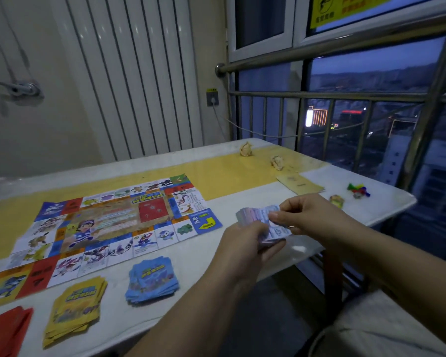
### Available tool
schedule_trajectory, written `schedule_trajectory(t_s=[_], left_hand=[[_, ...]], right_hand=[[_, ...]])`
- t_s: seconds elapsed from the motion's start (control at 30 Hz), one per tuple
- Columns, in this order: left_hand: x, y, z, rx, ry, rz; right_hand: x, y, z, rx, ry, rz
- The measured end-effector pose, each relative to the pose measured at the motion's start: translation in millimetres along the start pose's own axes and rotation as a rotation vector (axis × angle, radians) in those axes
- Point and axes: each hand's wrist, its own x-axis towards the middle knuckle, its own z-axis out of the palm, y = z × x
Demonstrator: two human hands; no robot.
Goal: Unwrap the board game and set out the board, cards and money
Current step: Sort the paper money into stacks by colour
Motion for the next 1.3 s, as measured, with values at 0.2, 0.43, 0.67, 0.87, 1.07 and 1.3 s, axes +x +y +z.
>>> schedule_trajectory(t_s=[0.2, 0.43, 0.67, 0.87, 1.07, 1.3], left_hand=[[52.6, -10.6, -0.3, 0.126, 0.226, 0.134], [70.5, -15.6, 5.8, 0.142, 0.143, 0.189], [58.3, -8.9, 4.3, 0.036, -0.034, 0.143], [64.5, -0.2, -4.4, -0.337, 0.087, -0.044], [59.6, 0.1, -2.5, -0.295, 0.069, -0.040], [58.1, -8.1, 3.6, -0.011, -0.041, 0.080]], right_hand=[[25.1, 26.4, -34.1, -0.186, 0.149, 0.045], [35.6, 43.1, -26.1, -0.564, 0.302, -0.108], [46.5, 13.0, -20.6, -0.173, 0.091, -0.082], [44.5, 16.3, -62.7, -0.457, 0.015, 0.140], [42.8, 42.6, -56.8, -0.738, 0.058, 0.193], [34.3, 8.8, -41.4, -0.178, 0.079, -0.011]])
